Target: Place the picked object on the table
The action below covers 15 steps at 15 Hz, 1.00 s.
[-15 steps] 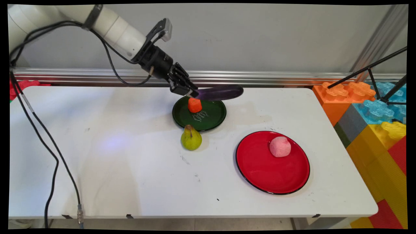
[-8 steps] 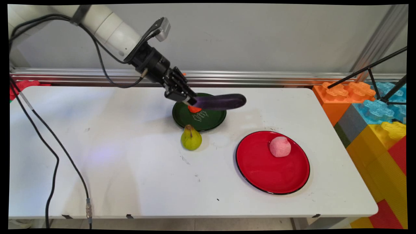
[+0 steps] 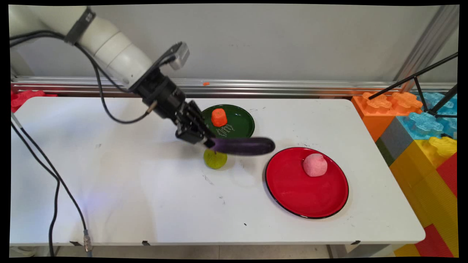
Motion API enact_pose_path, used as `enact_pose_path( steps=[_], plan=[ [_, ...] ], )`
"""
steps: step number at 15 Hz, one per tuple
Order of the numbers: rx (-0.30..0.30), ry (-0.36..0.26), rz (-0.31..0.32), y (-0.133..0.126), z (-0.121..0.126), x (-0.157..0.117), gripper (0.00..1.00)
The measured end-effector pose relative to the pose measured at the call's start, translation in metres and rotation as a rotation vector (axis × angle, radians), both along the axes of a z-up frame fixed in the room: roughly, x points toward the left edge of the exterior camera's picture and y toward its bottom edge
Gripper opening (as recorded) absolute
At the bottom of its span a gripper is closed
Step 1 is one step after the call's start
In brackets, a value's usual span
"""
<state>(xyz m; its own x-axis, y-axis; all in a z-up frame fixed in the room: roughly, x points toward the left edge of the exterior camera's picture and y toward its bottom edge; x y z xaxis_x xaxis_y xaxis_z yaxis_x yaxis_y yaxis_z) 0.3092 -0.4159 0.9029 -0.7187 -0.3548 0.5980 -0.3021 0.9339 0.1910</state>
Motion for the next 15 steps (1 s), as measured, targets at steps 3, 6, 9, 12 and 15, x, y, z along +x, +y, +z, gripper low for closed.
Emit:
enact_pose_path(
  steps=[3,6,9,12,15],
  plan=[
    [0.029,-0.022,-0.004,0.013,-0.013,-0.004,0.0],
    [0.06,-0.05,-0.013,0.028,-0.031,-0.005,0.0],
    [0.079,-0.075,-0.032,0.04,-0.05,-0.004,0.0],
    [0.095,-0.094,-0.056,0.051,-0.065,-0.005,0.0],
    [0.104,-0.108,-0.076,0.058,-0.074,-0.005,0.0]
  ],
)
